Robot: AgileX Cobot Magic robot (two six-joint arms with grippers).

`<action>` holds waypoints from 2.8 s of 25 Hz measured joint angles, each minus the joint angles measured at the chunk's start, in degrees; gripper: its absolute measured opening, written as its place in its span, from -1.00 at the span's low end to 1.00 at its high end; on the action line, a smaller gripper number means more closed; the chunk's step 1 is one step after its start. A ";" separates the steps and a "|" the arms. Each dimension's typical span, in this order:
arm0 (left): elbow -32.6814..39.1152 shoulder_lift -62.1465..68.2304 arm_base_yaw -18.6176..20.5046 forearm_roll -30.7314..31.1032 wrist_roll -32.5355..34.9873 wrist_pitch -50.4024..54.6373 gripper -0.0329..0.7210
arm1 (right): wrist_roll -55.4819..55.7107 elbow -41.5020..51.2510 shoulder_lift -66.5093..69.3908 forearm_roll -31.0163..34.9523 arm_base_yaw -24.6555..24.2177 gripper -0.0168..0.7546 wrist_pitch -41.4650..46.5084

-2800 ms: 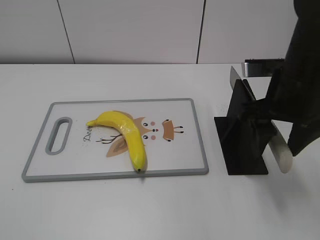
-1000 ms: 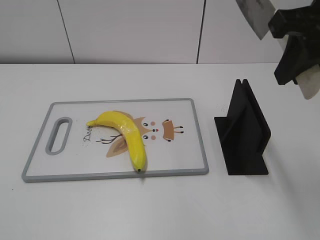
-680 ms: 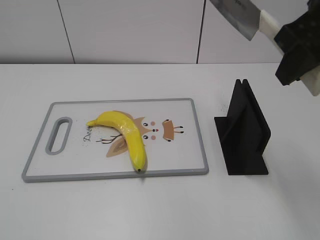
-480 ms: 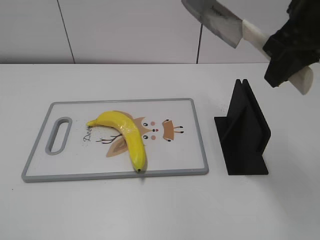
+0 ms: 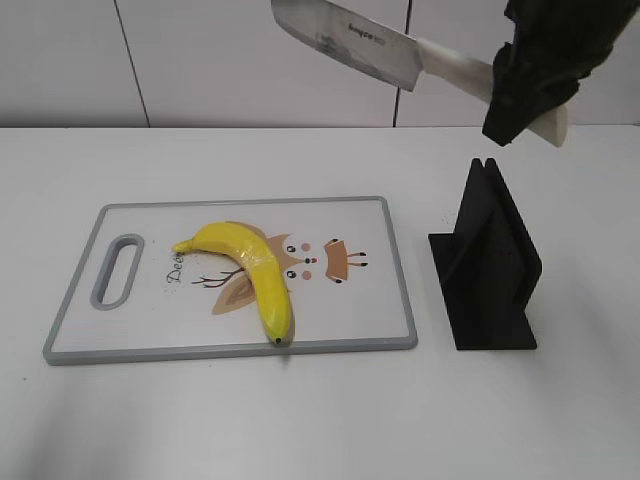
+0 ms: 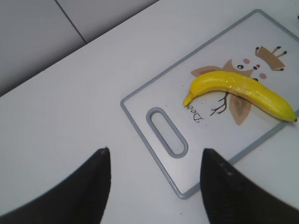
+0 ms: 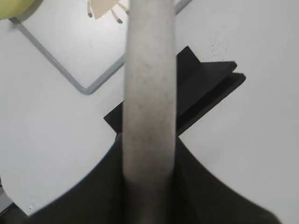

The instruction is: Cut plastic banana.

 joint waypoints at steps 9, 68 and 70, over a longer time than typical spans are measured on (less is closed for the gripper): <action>-22.69 21.92 -6.64 -0.42 15.88 10.35 0.60 | -19.50 -6.33 7.21 2.19 0.00 -0.52 -0.09; -25.94 41.45 -14.77 3.62 22.38 5.85 -0.92 | -41.06 -11.94 14.65 14.86 0.00 -0.52 -1.64; -24.48 41.45 -15.18 3.80 21.78 4.65 -0.91 | -41.37 -11.94 14.65 14.35 0.00 -0.52 -1.46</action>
